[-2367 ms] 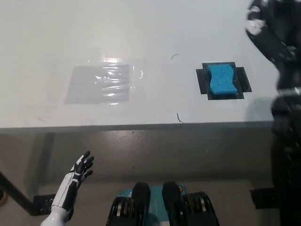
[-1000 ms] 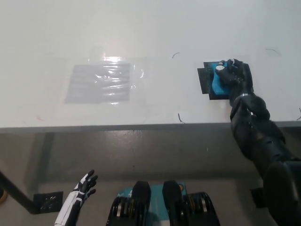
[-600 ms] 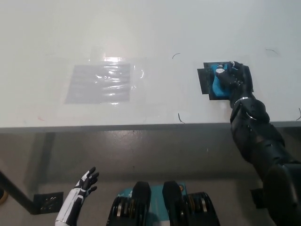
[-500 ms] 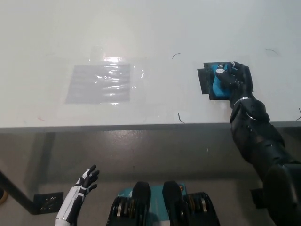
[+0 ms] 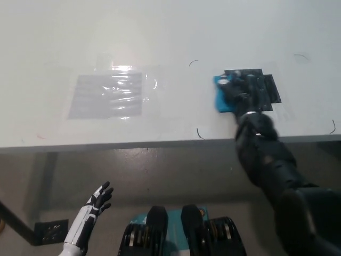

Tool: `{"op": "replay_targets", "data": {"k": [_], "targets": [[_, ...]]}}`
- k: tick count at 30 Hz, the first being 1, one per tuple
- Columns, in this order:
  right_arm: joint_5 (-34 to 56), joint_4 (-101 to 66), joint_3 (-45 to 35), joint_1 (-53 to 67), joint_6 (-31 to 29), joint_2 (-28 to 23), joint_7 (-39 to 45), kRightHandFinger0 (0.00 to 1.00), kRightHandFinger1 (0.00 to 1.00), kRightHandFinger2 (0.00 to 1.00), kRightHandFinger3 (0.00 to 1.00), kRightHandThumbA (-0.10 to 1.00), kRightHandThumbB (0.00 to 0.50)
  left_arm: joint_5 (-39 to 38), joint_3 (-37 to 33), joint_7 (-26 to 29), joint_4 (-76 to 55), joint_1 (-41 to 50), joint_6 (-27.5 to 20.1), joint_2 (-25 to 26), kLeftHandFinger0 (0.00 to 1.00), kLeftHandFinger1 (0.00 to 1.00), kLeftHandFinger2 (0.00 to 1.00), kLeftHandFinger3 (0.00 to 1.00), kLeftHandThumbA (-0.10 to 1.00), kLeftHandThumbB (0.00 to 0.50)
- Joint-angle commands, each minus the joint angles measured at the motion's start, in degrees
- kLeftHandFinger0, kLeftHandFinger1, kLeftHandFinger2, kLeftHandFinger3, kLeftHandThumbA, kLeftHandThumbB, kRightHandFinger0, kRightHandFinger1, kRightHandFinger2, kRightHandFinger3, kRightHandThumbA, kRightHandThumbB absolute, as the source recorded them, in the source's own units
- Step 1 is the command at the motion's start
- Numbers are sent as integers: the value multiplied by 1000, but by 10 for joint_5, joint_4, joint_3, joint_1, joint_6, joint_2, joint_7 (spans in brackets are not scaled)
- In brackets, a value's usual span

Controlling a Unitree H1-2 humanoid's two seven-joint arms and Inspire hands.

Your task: A soft sponge is kept on the balc marked spot on the table infront of the robot and it uses its right hand fist to press down on it and drrags it across the table in a back and forth manner twice to clean it

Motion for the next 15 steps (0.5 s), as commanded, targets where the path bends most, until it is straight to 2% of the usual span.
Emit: {"op": "replay_targets", "data": {"k": [1, 7, 8, 9, 13, 15], "targets": [[8, 2, 9, -30, 7, 43, 11, 0, 87, 469, 326, 166, 0, 2, 3, -4, -19, -7, -13, 12, 1000, 1000, 1000, 1000, 1000, 444], [6, 2, 15, -35, 1, 64, 18, 0, 83, 454, 316, 183, 0, 4, 4, -2, -18, -10, -13, 11, 1000, 1000, 1000, 1000, 1000, 453], [1, 2, 21, -36, 4, 67, 16, 0, 92, 468, 343, 197, 0, 4, 4, -2, -19, -10, -11, 12, 1000, 1000, 1000, 1000, 1000, 456], [-1, 2, 24, -37, 9, 68, 13, 0, 95, 469, 343, 226, 0, 2, 4, -2, -19, -10, -12, 11, 1000, 1000, 1000, 1000, 1000, 457], [3, 2, 28, -32, 3, 64, 17, 0, 66, 432, 290, 229, 0, 2, 5, -2, -22, -11, -10, 12, 1000, 1000, 1000, 1000, 1000, 458], [7, 2, 26, -28, 5, 55, 19, 0, 67, 445, 306, 242, 0, 0, 5, -3, -17, -12, -12, 12, 1000, 1000, 1000, 1000, 1000, 452]]}}
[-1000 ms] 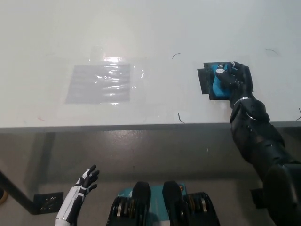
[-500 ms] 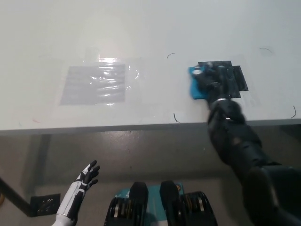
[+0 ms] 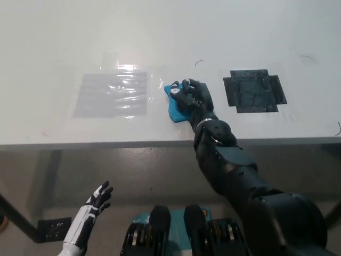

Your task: A soft sponge is kept on the balc marked spot on the table infront of the robot and it uses its right hand fist to press down on it and drrags it across the table in a back and forth manner twice to clean it

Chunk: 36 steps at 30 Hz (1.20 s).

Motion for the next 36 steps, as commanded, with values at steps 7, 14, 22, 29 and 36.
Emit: {"op": "replay_targets", "data": {"k": [7, 14, 22, 29, 36], "targets": [[11, 3, 1, -6, 16, -33, 3, 0, 97, 496, 379, 214, 0, -3, 8, -5, -20, -8, -5, 13, 1000, 1000, 1000, 1000, 1000, 460], [13, 5, 0, 15, 13, -75, 14, 0, 55, 445, 336, 234, 0, -2, 15, -1, -24, -1, -7, 18, 1000, 1000, 1000, 1000, 1000, 470], [27, 4, -15, 43, 9, -146, 18, 0, 48, 477, 367, 127, 0, -8, 20, -4, -30, 4, -6, 19, 1000, 1000, 1000, 1000, 1000, 482], [40, 4, -27, 65, -3, -201, 23, 0, 44, 430, 298, 111, 0, -5, 27, 1, -25, 6, -11, 20, 1000, 1000, 1000, 1000, 1000, 486], [51, 5, -45, 79, -2, -240, 29, 0, 124, 475, 345, 8, 0, -8, 33, -2, -32, 7, -5, 20, 1000, 1000, 1000, 1000, 1000, 480]]}}
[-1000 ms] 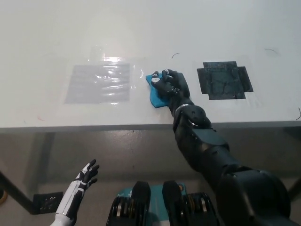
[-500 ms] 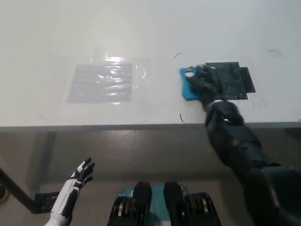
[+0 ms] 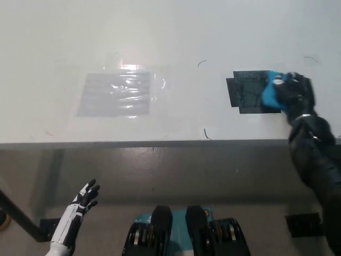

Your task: A soft sponge is kept on the balc marked spot on the table infront of the robot and it uses its right hand fist to press down on it and drrags it across the table in a back and forth manner twice to clean it

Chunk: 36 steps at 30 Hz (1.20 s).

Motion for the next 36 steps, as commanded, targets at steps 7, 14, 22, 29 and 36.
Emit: {"op": "replay_targets", "data": {"k": [7, 14, 22, 29, 36], "targets": [[24, 4, -16, 27, -3, -47, -18, 0, 138, 478, 255, -93, 0, -7, 10, 0, -21, 2, -9, 9, 1000, 1000, 1000, 1000, 1000, 466], [21, 4, -14, 24, -13, -38, -11, 0, 86, 425, 196, 24, 0, -10, 9, -4, -17, 0, -9, 9, 1000, 1000, 1000, 1000, 1000, 481], [18, 4, -2, 4, -8, 7, -4, 0, 45, 382, 217, 9, 0, -8, 8, -3, -17, -2, -6, 8, 1000, 1000, 1000, 1000, 1000, 481], [20, 4, 3, -17, 4, 62, -21, 0, 46, 402, 232, 61, 0, -4, 7, -1, -12, -5, -12, 9, 1000, 1000, 1000, 1000, 1000, 484], [27, 1, 1, -25, -9, 101, 7, 0, 0, 385, 245, 42, 0, -6, 7, -3, -12, -5, -10, 9, 1000, 1000, 1000, 1000, 1000, 489]]}}
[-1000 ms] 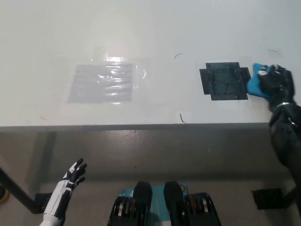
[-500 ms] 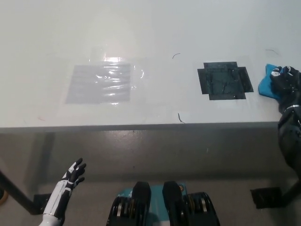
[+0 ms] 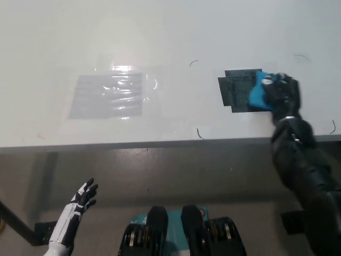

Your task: A soft sponge is kept on the balc marked spot on the table infront of the robot and it uses its right hand fist to press down on it and drrags it across the table in a back and forth manner twice to clean it

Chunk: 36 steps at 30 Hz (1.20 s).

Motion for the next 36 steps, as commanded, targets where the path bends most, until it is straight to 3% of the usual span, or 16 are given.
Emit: {"op": "replay_targets", "data": {"k": [1, 4, 15, 16, 17, 19, 20, 21, 22, 23, 24, 26, 29, 30, 32, 36], "targets": [[6, 2, 5, -15, 14, 35, 23, 0, 0, 405, 255, 48, 0, -5, 3, -3, -12, -5, -9, 9, 1000, 1000, 1000, 1000, 1000, 489], [1, 2, 11, -15, 10, 43, 17, 0, 0, 414, 260, 116, 0, -5, 4, -1, -19, -3, -3, 8, 1000, 1000, 1000, 1000, 1000, 485], [10, 3, 5, -10, -5, 42, 7, 0, 4, 435, 273, 117, 0, -6, 5, -1, -24, -3, 1, 8, 1000, 1000, 1000, 1000, 1000, 492], [1, 3, 12, -9, -9, 39, -7, 0, 21, 445, 299, 160, 0, -5, 5, -1, -23, -4, 0, 8, 1000, 1000, 1000, 1000, 1000, 493], [-1, 4, 13, -7, -11, 35, -15, 0, 50, 459, 336, 302, 0, -6, 5, -2, -22, -5, -1, 9, 1000, 1000, 1000, 1000, 1000, 493], [-11, 6, 20, -5, -9, 29, -39, 0, 60, 453, 342, 350, 0, -5, 5, -1, -18, -5, -5, 9, 1000, 1000, 1000, 1000, 1000, 492], [-39, 6, 45, -2, -14, 27, -64, 0, 60, 394, 343, 471, 0, -3, 5, 0, -19, -3, -5, 9, 1000, 1000, 1000, 1000, 1000, 491], [-62, 3, 68, 4, -26, 21, -76, 283, 348, 634, 602, 694, 207, -5, 5, -2, -19, -2, -4, 9, 1000, 1000, 1000, 1000, 1000, 481], [-56, 1, 69, 7, -33, 18, -56, 713, 768, 969, 885, 960, 301, -6, 5, -2, -19, -2, -3, 10, 1000, 1000, 1000, 1000, 1000, 479], [-34, -3, 60, 8, -44, 15, -2, 1000, 1000, 1000, 1000, 1000, 382, -6, 5, -3, -20, -2, -2, 11, 1000, 1000, 1000, 1000, 1000, 478], [-26, -5, 59, 8, -52, 12, 34, 1000, 1000, 1000, 1000, 1000, 358, -6, 5, -4, -20, -1, -2, 11, 1000, 1000, 1000, 1000, 1000, 476], [-28, -11, 68, 5, -55, 5, 76, 1000, 1000, 1000, 1000, 1000, 409, -5, 5, -3, -17, -2, -4, 11, 1000, 1000, 1000, 1000, 1000, 492], [-21, -44, 77, -14, -69, -2, 150, 1000, 1000, 1000, 1000, 1000, 382, -5, 4, -4, -17, -3, -4, 12, 1000, 1000, 1000, 1000, 1000, 495], [-17, -57, 78, -16, -71, -1, 158, 1000, 1000, 1000, 1000, 1000, 412, -6, 4, -6, -15, -4, -5, 13, 1000, 1000, 1000, 1000, 1000, 495], [-14, -85, 81, -18, -71, 0, 166, 1000, 1000, 1000, 1000, 1000, 423, -5, 3, -5, -12, -5, -8, 14, 1000, 1000, 1000, 1000, 1000, 496], [0, -241, 101, 0, -44, 6, 200, 1000, 1000, 1000, 1000, 1000, 395, -5, 1, -7, -14, -5, -2, 13, 1000, 1000, 1000, 1000, 1000, 500]]}}
